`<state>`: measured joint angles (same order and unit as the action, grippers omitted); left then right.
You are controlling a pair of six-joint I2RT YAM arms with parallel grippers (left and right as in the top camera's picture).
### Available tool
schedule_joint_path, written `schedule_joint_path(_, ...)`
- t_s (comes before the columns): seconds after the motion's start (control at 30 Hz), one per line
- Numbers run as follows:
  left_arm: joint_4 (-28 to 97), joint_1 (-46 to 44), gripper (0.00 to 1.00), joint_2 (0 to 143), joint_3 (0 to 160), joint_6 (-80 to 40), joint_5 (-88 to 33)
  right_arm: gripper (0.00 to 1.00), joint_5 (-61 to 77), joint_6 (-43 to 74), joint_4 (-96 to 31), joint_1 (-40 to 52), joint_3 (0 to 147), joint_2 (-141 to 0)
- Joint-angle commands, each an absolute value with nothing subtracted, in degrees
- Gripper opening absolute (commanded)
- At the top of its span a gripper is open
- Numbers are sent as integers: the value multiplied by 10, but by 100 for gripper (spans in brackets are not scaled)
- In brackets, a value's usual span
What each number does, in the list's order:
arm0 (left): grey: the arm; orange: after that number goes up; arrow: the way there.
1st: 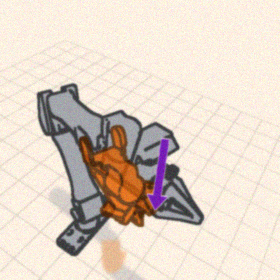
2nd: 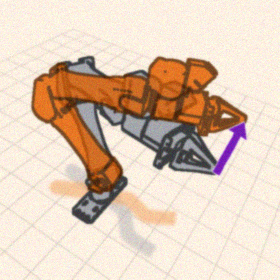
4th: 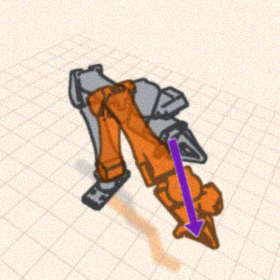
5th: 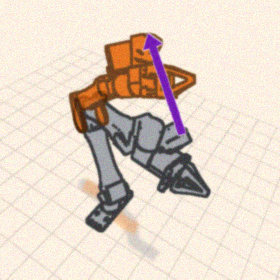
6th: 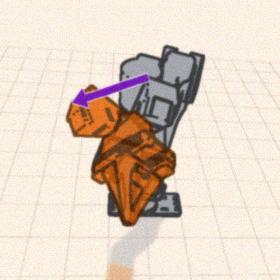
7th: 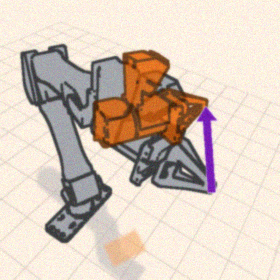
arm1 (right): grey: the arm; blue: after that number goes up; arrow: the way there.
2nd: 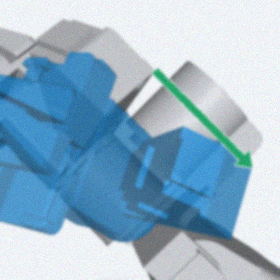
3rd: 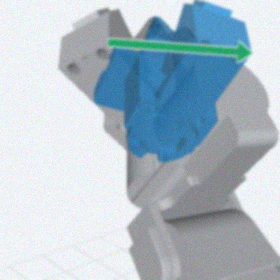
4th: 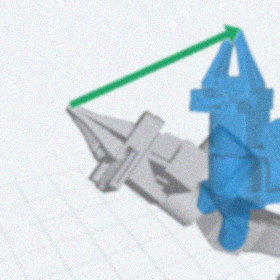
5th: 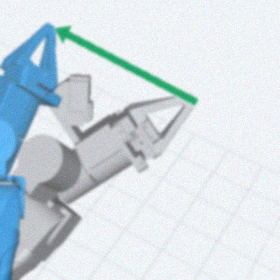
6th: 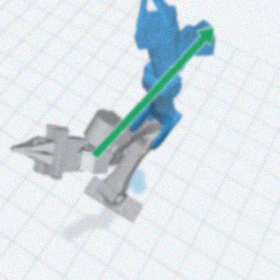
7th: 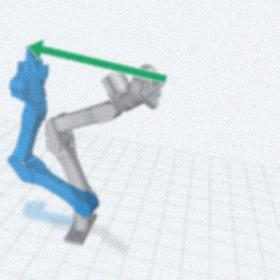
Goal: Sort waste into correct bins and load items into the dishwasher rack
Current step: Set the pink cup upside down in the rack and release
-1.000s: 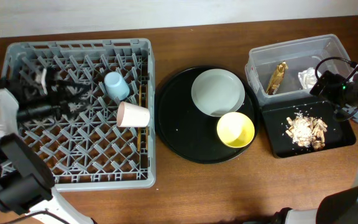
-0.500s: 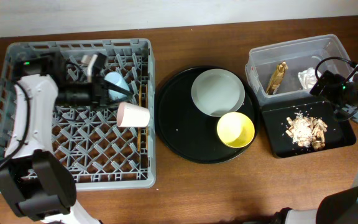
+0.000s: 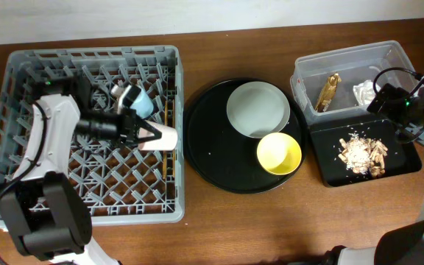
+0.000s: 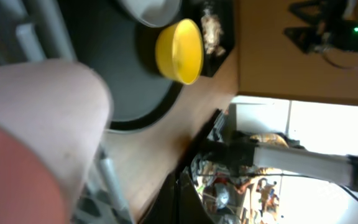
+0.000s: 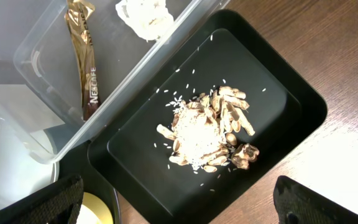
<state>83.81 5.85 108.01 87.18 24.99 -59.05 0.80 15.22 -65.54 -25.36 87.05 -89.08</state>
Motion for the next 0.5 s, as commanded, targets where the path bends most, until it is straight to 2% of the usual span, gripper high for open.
schedule_joint_path(0.0,771,65,0,1079,834,163,-517,99,9,157,-655,-255,873,-882)
schedule_joint_path(0.1,743,79,0,1079,834,119,-469,99,9,157,-655,-255,873,-882)
schedule_joint_path(0.47,735,160,0,1069,847,82,-456,99,9,157,-655,-255,873,-882)
